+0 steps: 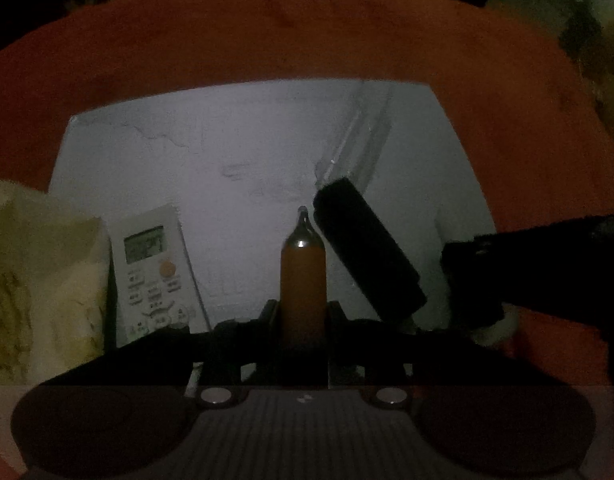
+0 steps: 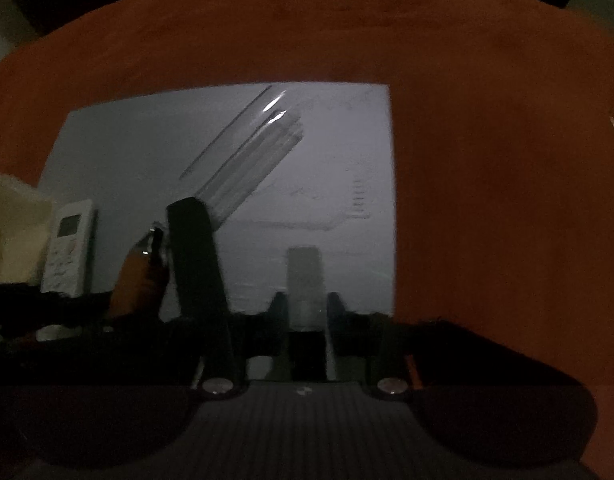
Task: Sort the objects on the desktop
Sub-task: 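Grasp the orange bottle with the left tool while the right tool grasps the small clear tube, then carry the orange bottle with the left tool while the right tool carries the clear tube over the box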
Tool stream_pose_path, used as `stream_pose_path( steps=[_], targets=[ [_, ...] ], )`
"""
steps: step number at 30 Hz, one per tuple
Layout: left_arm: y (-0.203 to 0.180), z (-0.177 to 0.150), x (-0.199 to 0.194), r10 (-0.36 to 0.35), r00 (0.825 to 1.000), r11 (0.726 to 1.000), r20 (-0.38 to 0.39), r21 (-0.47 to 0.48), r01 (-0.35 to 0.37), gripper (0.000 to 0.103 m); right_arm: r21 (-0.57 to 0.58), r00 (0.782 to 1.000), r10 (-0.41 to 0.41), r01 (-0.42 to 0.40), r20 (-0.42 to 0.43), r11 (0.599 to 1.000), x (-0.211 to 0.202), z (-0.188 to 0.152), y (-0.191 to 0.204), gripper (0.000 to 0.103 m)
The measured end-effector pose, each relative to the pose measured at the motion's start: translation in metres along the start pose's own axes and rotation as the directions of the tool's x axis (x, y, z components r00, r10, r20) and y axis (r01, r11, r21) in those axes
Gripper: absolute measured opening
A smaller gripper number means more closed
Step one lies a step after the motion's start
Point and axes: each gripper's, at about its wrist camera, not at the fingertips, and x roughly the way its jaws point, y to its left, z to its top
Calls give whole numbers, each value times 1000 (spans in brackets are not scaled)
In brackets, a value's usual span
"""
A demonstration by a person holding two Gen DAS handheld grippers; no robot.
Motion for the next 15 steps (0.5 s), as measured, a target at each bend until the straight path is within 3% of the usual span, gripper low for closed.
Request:
stream_pose_path(
  steps=[5,15],
  targets=[
    [13,-1,-5,-35,999,997,-1,-76,34,21,69,999,38,-37,-10,997,-6,-1,-8,21],
    [5,-10,-40,-36,996,997,78,-62,40,21,50,994,37,-42,99,998,-56,-5,-1,21]
  ],
)
